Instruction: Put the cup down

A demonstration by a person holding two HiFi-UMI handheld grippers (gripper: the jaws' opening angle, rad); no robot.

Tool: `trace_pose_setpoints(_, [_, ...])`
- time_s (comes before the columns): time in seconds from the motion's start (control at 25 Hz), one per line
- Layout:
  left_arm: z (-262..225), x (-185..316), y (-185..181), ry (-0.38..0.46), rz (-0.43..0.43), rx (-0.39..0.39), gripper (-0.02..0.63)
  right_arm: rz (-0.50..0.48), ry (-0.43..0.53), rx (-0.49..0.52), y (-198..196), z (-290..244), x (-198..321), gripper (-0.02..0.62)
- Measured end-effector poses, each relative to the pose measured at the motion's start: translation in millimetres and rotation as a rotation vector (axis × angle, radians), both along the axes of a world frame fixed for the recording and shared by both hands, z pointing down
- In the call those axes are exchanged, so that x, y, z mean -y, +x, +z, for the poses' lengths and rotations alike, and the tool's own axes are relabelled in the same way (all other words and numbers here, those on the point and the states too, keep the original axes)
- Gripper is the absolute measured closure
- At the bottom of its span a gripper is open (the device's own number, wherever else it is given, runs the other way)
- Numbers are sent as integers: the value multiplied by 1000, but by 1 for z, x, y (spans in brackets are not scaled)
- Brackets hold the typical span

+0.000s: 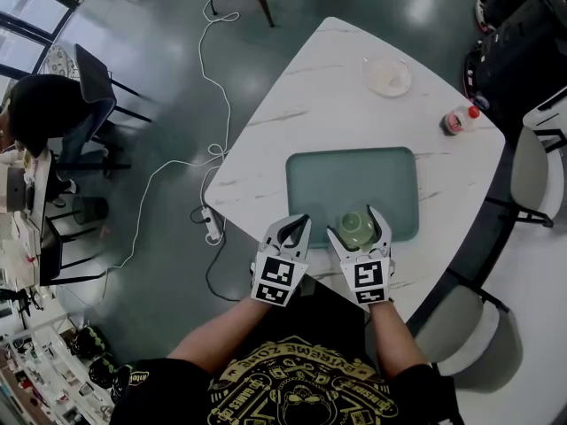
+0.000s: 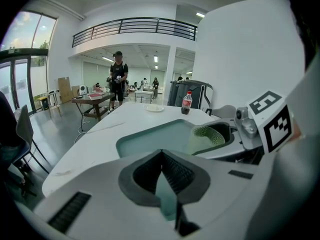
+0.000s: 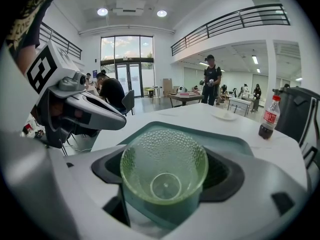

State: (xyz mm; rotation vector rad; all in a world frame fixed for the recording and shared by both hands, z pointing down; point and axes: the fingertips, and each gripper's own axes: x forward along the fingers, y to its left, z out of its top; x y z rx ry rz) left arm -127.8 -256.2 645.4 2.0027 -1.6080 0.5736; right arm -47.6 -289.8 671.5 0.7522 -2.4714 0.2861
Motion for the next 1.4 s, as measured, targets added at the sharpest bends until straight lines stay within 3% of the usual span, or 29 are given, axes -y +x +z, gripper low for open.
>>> trace_pose_setpoints(0.64, [-25,-8,-1,67,14,-13,598,62,23,-6,13,-19,-11,195])
trace_pose_setpoints(1.0, [-41,-17,3,113,39,-20,598,147,53,-14,36,-26,-20,195])
trace_pose_setpoints(1.4, [-65,-34,12,168,73,-48,598,208,91,28,40,-60,-43,196])
